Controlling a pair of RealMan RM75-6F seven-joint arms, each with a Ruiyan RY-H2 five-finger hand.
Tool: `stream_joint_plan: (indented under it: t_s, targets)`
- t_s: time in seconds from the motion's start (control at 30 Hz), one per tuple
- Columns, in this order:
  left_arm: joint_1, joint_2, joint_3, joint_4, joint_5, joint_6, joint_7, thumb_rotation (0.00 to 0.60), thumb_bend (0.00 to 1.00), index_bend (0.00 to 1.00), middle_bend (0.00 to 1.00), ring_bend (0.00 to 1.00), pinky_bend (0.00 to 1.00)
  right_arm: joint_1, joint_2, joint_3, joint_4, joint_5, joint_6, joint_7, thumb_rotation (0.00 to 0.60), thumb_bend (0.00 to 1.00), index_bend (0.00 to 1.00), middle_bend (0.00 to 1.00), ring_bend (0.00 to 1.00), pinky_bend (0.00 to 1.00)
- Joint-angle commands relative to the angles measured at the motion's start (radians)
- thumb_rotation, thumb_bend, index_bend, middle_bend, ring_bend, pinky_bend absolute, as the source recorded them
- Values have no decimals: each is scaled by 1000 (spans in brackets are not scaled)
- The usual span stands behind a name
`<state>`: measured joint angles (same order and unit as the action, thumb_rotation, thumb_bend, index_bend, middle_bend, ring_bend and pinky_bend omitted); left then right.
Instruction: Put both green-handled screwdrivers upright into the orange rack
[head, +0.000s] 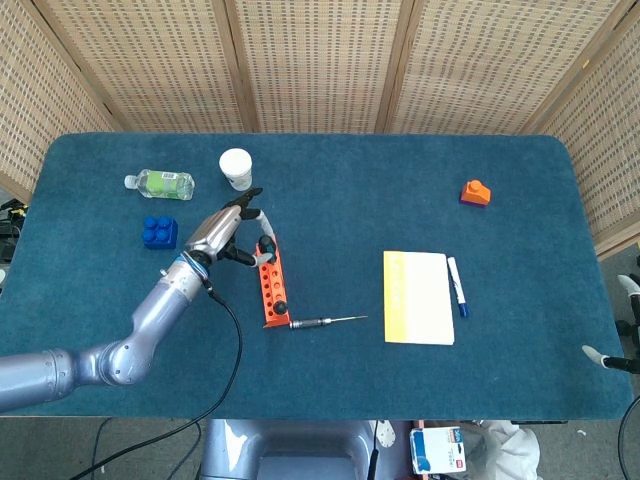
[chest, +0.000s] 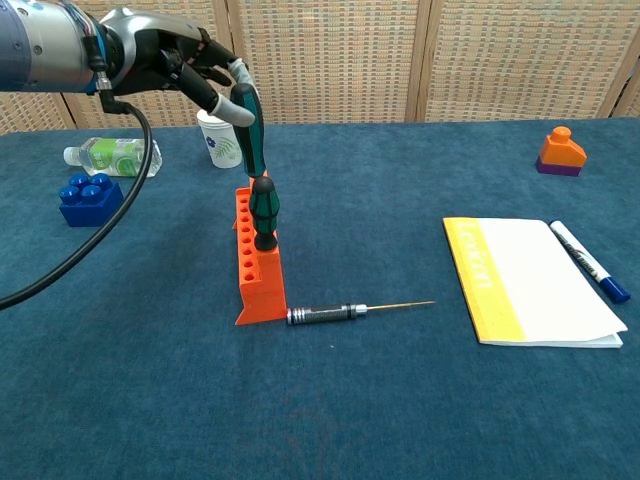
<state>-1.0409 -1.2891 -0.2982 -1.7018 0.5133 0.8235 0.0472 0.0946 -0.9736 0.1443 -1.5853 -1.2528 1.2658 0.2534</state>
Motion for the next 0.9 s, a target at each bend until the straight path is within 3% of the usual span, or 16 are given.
stream_joint_plan:
  t_s: [0.03,0.57,0.73,0.9]
  targets:
    - [-2,-14,5,13,-9,3,7,600,641,719,0,0,0,0,1,0,-1,-3,2,2,600,0,0,0,0,0]
    - [8,-35,4,26,-4,1,20,600,650,682,0,0,0,-2,4,0,0,-5,3,10,600,0,0,0,0,0]
    - [6,-41,4,28,-6,-1,27,600,649,618,0,0,0,-2,3,0,2,-4,3,12,600,0,0,0,0,0]
    - [6,-42,4,25,-8,2,35,600,641,456,0,0,0,-3,4,0,2,-4,3,14,600,0,0,0,0,0]
